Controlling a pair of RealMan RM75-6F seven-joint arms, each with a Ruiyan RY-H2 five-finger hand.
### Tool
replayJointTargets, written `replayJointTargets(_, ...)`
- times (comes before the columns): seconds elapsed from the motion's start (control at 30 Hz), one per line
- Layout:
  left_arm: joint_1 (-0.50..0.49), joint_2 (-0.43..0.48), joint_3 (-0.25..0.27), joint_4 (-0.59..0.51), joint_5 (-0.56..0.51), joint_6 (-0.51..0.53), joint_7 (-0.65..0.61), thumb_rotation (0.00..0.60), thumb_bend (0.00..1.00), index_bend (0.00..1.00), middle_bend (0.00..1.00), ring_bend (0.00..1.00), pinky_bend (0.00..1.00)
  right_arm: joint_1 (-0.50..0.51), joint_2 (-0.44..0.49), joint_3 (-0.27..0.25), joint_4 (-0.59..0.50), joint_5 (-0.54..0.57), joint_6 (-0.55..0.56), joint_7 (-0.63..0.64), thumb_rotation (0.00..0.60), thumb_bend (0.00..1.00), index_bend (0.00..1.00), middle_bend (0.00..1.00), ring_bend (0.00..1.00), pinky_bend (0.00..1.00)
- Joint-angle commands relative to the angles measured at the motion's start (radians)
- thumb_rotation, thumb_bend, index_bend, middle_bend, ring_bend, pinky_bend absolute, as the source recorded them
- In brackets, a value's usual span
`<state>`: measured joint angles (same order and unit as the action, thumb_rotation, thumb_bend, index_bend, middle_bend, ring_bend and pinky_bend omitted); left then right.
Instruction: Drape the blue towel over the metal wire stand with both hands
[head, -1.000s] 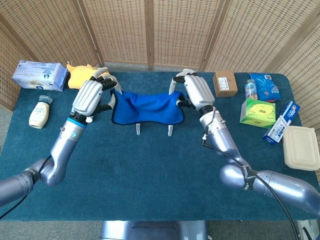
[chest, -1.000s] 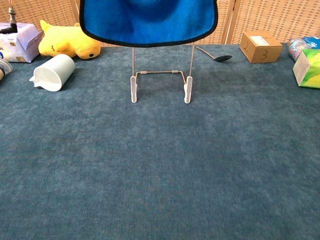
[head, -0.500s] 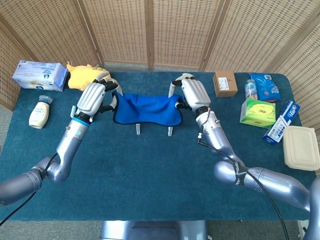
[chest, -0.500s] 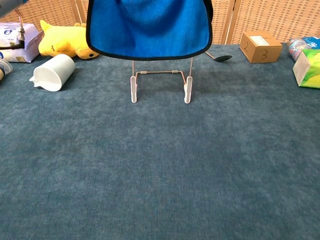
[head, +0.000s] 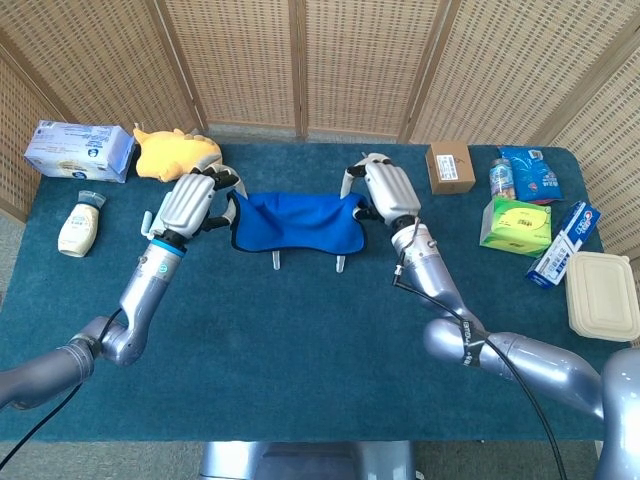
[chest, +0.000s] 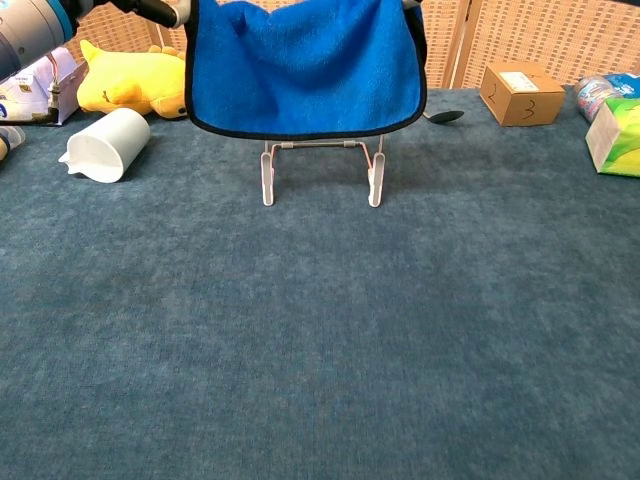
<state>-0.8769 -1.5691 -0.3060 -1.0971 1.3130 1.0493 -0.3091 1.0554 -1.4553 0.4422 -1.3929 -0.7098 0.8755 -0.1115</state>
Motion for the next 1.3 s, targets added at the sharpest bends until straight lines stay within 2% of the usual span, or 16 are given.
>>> replayJointTargets(0.03,-0.001,-0.004,0.002,0.004,0.0,-0.003,-0.001,0.6,0.64,0.8,0.48,0.33,0.12,-0.001,-0.004,-0.002,0.005,0.003,-0.002,0.001,0.6,0.43,1.0,0.52,0.28,0.17)
replayJointTargets(1.07,0.011,-0.033,0.02,0.036,0.001,-0.012,-0.009,0.6,0.64,0.8,0.47,0.31,0.11,-0.016,-0.037,-0.018,0.055,-0.023,-0.011,0.007,0.6,0.43,1.0,0.52,0.28,0.17)
replayJointTargets(1.3,0.009,-0.036,0.021,0.041,0.002,-0.018,-0.011,0.6,0.63,0.77,0.43,0.28,0.1,-0.021,-0.041,-0.015,0.069,-0.031,-0.011,0.016,0.6,0.42,0.98,0.51,0.28,0.17)
